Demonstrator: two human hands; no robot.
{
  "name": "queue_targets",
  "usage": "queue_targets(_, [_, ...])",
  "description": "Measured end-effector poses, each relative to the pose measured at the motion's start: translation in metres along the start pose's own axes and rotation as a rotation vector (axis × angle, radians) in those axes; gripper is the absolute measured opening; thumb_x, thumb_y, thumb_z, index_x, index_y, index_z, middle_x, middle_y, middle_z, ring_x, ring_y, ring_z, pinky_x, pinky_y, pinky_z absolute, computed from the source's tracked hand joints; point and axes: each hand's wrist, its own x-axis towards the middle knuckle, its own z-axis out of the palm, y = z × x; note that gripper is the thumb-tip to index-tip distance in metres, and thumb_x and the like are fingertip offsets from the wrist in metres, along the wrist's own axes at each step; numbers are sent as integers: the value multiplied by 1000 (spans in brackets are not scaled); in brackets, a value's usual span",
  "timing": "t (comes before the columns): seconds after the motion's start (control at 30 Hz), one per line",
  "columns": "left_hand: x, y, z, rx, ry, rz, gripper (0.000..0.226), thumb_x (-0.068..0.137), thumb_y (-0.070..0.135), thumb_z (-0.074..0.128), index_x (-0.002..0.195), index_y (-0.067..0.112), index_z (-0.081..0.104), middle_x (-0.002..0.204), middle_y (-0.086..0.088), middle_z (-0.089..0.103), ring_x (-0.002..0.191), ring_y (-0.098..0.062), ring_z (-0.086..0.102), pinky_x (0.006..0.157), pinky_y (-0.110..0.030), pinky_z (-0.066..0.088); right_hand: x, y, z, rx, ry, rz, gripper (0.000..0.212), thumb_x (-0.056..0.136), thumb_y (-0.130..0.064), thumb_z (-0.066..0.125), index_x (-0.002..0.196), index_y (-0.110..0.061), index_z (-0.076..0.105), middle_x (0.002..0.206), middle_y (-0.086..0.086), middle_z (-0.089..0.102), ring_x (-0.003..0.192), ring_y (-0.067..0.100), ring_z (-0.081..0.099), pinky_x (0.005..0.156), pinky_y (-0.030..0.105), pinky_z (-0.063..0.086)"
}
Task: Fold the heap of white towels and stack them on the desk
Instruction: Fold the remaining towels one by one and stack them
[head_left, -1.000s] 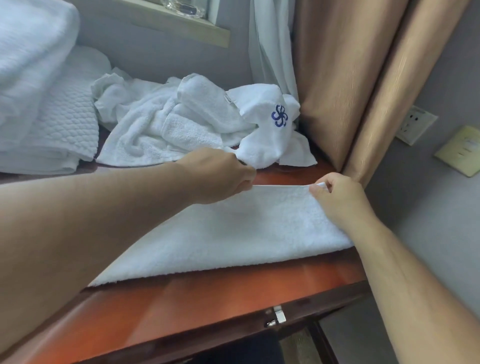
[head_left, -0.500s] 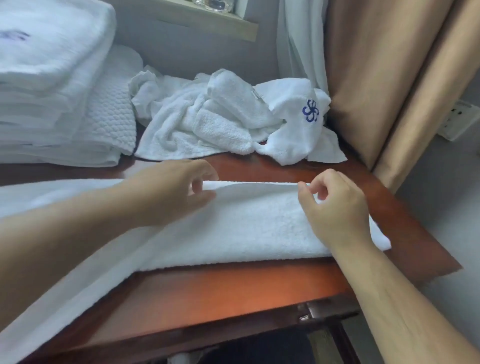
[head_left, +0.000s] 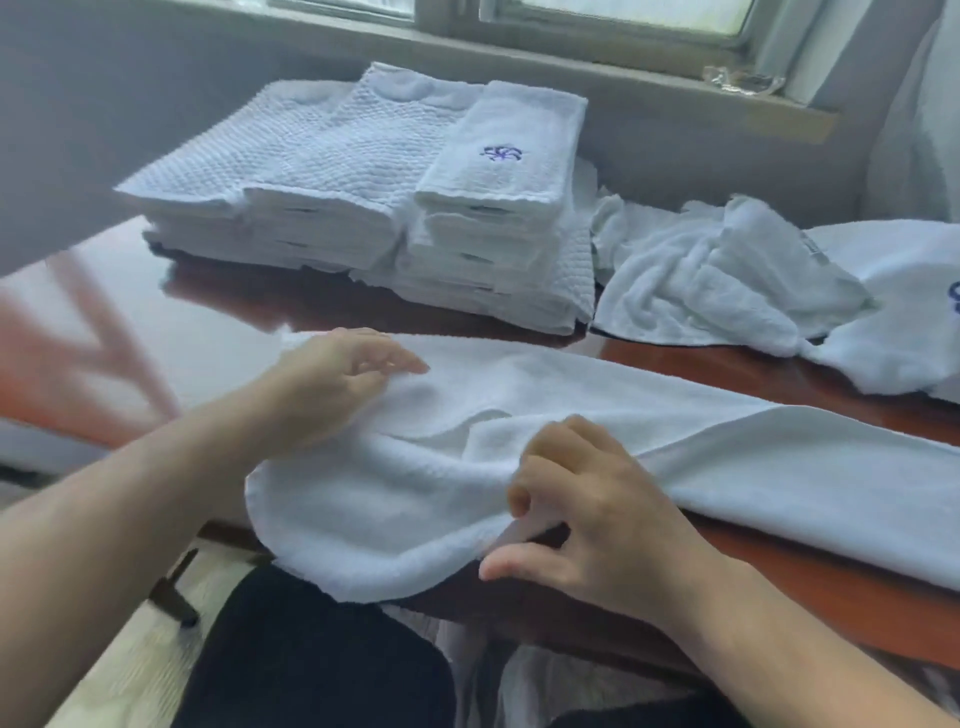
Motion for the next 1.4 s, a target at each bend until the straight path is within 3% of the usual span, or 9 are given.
queue_targets(0.07, [-4, -6, 2, -16, -4, 42, 44, 94, -1, 54, 105, 35, 76, 113, 25, 67, 109, 12, 56, 94, -2, 35, 8, -6, 6, -89, -38, -38, 55, 70, -67, 77, 99, -23, 63, 103, -3, 55, 95, 19, 49, 83, 36, 46])
queue_targets(0.17, [-1, -9, 1, -83, -5, 51, 42, 93, 1, 54, 102, 35, 76, 111, 22, 70, 110, 8, 59, 104, -18, 42, 16, -15, 12, -210, -123, -130, 47, 70, -63, 80, 98, -27, 67, 110, -1, 56, 105, 21, 49, 87, 36, 41])
queue_targets(0.4, [25, -14, -13, -133, -3, 20, 30, 80, 30, 50, 91, 39, 76, 96, 25, 74, 101, -2, 68, 107, -45, 44, 42, -22, 11, -68, -12, -100, 25, 90, -37, 72, 85, -13, 68, 91, -1, 61, 83, 20, 56, 74, 29, 44])
queue_targets(0.67, [38, -21, -39, -388, 2, 43, 40, 96, 40, 39, 103, 24, 75, 93, 1, 75, 80, -15, 67, 67, -23, 47, 84, 4, 0, 66, 78, 238, 28, 90, -50, 65, 85, -22, 68, 57, -23, 45, 55, 3, 46, 53, 14, 32])
queue_targets(0.83, [-11, -48, -48, -453, 65, -3, 24, 101, 25, 49, 118, 33, 64, 101, 5, 74, 92, -11, 68, 77, -22, 49, 95, 17, 9, 127, 93, 339, 33, 89, -60, 59, 87, -27, 64, 64, -23, 55, 58, 2, 53, 53, 12, 35])
queue_targets(0.97, [-43, -58, -50, -438, -39, -49, 65, 66, 24, 55, 130, 36, 55, 117, 14, 70, 111, -7, 62, 92, -22, 47, 100, 28, 24, 80, 49, 434, 25, 90, -59, 54, 83, -35, 56, 57, -15, 50, 65, -2, 54, 57, 13, 37])
queue_targets(1.1, [-41, -55, -45, -255, -87, -69, 71, 73, 21, 62, 139, 44, 48, 124, 24, 63, 117, 5, 56, 93, -13, 44, 102, 41, 32, 74, 38, 491, 22, 95, -48, 60, 83, -29, 60, 56, -10, 52, 67, 2, 55, 56, 13, 37])
queue_targets(1.3, [-28, -49, -27, -67, 147, 51, 10, 86, 32, 77, 96, 33, 72, 94, 22, 68, 95, 3, 61, 80, -12, 42, 101, 39, 39, 90, 52, 496, 24, 93, -52, 58, 85, -30, 61, 57, -11, 53, 64, 4, 55, 54, 17, 37])
queue_targets(1.4, [-23, -51, -28, -286, 243, -88, 42, 92, 57, 58, 81, 18, 71, 78, 11, 71, 72, -2, 63, 66, -24, 46, 99, 38, 31, 73, -33, 480, 25, 91, -55, 58, 83, -31, 60, 62, -10, 56, 65, 6, 55, 58, 23, 40])
